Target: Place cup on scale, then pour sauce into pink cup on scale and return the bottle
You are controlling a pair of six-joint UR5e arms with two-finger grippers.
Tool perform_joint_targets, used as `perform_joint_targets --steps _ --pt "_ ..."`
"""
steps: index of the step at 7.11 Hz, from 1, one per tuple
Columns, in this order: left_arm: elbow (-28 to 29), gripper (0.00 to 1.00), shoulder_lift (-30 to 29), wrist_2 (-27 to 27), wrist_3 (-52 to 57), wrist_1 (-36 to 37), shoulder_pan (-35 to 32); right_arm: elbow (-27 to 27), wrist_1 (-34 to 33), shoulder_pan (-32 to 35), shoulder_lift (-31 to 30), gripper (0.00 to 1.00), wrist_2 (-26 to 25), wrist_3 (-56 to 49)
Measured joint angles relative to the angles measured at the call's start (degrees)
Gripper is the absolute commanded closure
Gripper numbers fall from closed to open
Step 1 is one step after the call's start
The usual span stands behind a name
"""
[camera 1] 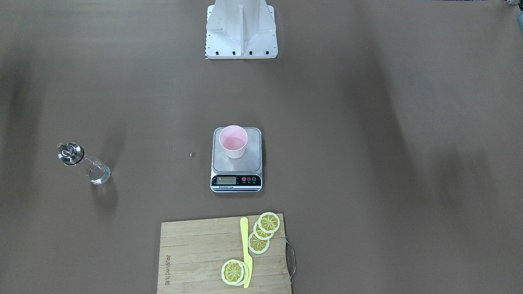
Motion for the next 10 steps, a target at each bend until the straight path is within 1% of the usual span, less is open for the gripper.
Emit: perform_joint_targets --steps 2,3,4,6,10 --pt "-1.85 0.02 -1.21 -2.03 0.00 6.84 0.05 0.18 -0.06 -0.03 0.26 0.00 0.30 0.30" --pt "-2.40 0.02 -2.14 -2.83 0.00 9.41 -0.03 0.53 0.85 -0.02 0.17 0.00 0.44 0.27" --pt "-2.84 0.02 -2.67 -3.15 0.00 10.78 -0.09 0.54 3.23 0.01 -0.20 0.00 0.58 0.29" --pt "-3.11 0.02 -3.31 -3.29 0.00 11.50 -0.12 0.77 6.98 0.55 -1.18 0.00 0.40 -0.03" --pt "-2.92 0.02 -4.47 -3.23 0.00 11.57 -0.06 3.43 7.82 1.70 -2.79 0.00 -4.33 -0.21"
